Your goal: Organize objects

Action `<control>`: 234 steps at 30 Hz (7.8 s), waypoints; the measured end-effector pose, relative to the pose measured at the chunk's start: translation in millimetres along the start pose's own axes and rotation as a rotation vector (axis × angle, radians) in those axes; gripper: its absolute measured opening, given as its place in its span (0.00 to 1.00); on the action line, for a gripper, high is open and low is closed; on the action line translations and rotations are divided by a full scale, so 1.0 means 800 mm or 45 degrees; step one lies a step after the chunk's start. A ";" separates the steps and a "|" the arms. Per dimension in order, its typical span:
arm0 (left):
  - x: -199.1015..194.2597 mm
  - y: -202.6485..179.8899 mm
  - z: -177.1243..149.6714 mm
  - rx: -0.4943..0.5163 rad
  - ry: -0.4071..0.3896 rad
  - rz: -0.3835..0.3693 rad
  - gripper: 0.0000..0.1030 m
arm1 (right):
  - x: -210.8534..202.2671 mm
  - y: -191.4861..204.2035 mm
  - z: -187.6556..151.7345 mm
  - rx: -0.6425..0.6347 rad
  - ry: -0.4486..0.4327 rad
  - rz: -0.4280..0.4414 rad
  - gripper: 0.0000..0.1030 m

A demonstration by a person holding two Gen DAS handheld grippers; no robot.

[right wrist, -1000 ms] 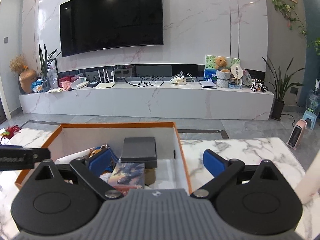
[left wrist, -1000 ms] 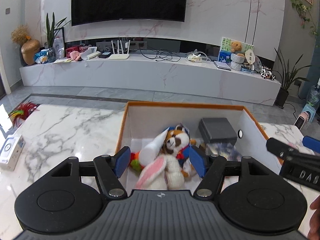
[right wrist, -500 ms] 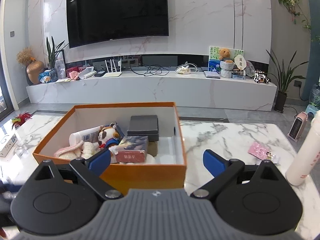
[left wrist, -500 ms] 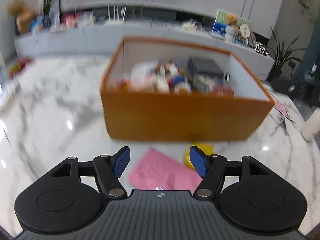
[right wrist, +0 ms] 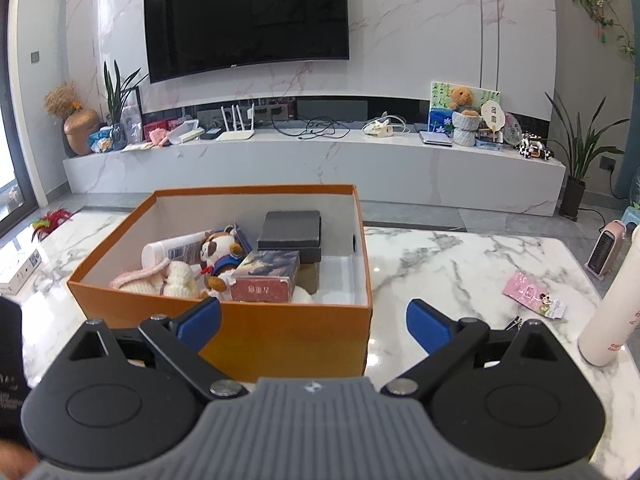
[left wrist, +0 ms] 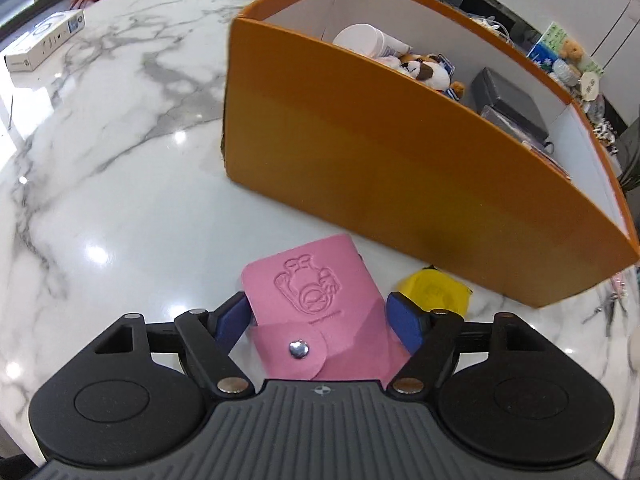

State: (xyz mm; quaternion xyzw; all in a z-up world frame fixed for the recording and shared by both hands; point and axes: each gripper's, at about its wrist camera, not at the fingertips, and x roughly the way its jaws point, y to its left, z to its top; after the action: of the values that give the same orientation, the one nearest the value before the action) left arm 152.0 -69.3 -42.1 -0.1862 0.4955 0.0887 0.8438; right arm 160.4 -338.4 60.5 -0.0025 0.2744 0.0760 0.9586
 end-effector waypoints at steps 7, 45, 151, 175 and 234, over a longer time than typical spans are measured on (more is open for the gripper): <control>0.002 -0.008 -0.015 0.177 -0.067 0.005 0.92 | 0.010 -0.006 -0.007 -0.015 0.040 0.009 0.96; -0.006 0.061 -0.024 0.513 -0.115 0.035 0.95 | 0.118 0.103 -0.104 -0.088 0.372 0.025 0.69; 0.040 -0.085 0.198 0.671 -0.219 0.007 0.92 | 0.180 0.130 0.029 -0.063 0.251 0.170 0.65; -0.072 -0.079 0.187 0.644 -0.369 -0.021 0.91 | 0.088 0.115 0.049 -0.132 0.107 0.100 0.94; -0.113 -0.019 0.042 0.423 -0.394 0.075 0.97 | 0.013 0.068 0.015 -0.183 0.192 -0.244 0.98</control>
State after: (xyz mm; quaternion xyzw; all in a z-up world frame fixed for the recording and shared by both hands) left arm 139.8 -66.1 54.5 -0.0145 0.3732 0.0581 0.9258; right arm 167.5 -282.4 67.5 -0.1029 0.3380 0.0030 0.9355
